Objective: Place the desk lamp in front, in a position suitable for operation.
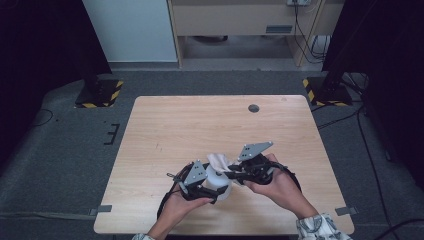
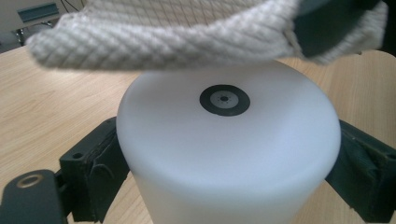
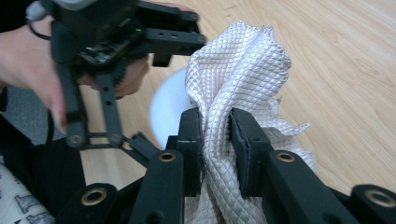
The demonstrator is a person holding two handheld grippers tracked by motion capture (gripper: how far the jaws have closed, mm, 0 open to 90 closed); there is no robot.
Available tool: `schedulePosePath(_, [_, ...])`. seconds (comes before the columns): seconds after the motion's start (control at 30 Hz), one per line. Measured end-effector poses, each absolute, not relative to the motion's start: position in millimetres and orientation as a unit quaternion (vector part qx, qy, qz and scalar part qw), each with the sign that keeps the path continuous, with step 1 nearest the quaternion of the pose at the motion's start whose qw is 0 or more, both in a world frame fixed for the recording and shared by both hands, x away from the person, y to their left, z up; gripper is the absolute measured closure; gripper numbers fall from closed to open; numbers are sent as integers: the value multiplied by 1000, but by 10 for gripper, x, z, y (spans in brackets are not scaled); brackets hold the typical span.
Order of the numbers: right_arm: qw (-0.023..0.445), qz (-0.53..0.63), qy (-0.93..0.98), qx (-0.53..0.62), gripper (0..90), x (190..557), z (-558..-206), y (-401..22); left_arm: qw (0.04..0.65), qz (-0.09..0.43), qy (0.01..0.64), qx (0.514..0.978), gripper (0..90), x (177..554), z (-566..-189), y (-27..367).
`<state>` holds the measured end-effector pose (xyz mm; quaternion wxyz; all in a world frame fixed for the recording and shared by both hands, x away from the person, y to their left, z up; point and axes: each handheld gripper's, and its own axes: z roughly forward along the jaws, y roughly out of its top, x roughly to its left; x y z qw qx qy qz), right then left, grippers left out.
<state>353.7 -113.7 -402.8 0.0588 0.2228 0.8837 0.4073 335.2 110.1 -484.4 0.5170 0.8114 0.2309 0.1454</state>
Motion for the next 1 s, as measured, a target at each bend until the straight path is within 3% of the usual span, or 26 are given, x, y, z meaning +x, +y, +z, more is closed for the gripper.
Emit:
schedulePosePath(0.53, [51, 394, 883, 249, 751, 3601, -4263, -1406, 519, 143, 226, 812, 80, 3344, -4849, 1115])
schedulePosePath(1.0, [49, 363, 901, 234, 753, 3631, -4676, -1302, 522, 138, 223, 811, 80, 3353, -4856, 1124])
